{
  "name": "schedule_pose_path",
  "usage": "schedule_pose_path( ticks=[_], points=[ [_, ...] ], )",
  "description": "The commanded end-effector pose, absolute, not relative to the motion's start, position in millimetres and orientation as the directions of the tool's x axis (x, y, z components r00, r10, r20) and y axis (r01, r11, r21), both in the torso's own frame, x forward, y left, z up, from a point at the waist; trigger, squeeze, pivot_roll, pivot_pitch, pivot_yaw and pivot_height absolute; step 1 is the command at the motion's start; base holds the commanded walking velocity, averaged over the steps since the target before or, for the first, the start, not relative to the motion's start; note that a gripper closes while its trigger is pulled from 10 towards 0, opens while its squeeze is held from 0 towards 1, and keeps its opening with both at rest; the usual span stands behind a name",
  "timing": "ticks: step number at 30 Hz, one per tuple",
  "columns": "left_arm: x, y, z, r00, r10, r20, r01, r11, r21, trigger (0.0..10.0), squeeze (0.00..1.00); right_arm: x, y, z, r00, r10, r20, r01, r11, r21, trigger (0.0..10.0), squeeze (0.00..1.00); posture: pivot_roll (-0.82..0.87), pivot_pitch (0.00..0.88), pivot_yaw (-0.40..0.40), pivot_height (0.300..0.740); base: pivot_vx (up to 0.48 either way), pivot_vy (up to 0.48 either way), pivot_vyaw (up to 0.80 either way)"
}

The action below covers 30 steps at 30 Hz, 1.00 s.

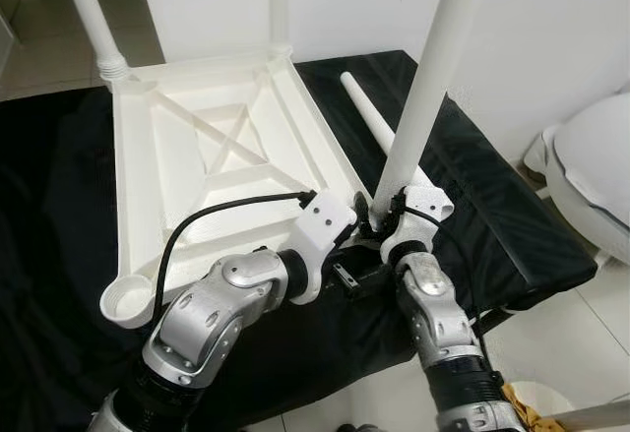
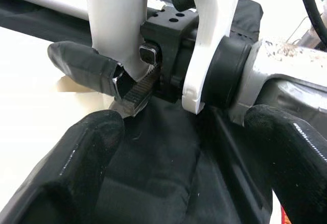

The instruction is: Building children table

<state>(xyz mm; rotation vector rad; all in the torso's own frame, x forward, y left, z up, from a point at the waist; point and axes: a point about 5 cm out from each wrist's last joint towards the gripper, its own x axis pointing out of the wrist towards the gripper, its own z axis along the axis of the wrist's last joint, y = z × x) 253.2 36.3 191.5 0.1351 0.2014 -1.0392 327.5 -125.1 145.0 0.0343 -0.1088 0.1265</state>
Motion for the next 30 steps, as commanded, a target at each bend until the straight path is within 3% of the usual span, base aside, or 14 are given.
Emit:
schedule_pose_path(
  ticks=[1,9,19,30],
  points=[
    [253.0,36.1,189.7,0.490,-0.837,-0.243,0.866,0.500,0.022,10.0,0.00,326.2,-131.3,142.9,0.984,0.151,0.097,-0.155,0.987,0.039,10.0,0.00,-0.03,0.094,-0.009,0.740,0.000,0.000,0.00],
    [252.7,35.2,189.5,0.485,-0.840,-0.243,0.869,0.494,0.026,10.0,0.00,325.6,-144.1,149.1,0.912,0.392,0.118,-0.385,0.919,-0.083,10.0,0.00,-0.03,0.084,-0.007,0.740,0.000,0.000,0.00],
    [252.9,36.0,189.8,0.483,-0.840,-0.246,0.870,0.492,0.029,10.0,0.00,326.9,-154.0,147.8,0.835,0.545,0.076,-0.530,0.833,-0.160,10.0,0.00,-0.03,0.079,-0.003,0.740,0.000,0.000,0.00],
    [252.2,37.2,190.0,0.486,-0.838,-0.248,0.868,0.495,0.029,10.0,0.00,336.1,-162.0,142.2,0.798,0.602,0.035,-0.588,0.790,-0.173,10.0,0.00,-0.02,0.086,0.002,0.740,0.000,0.000,0.00]
  ],
)
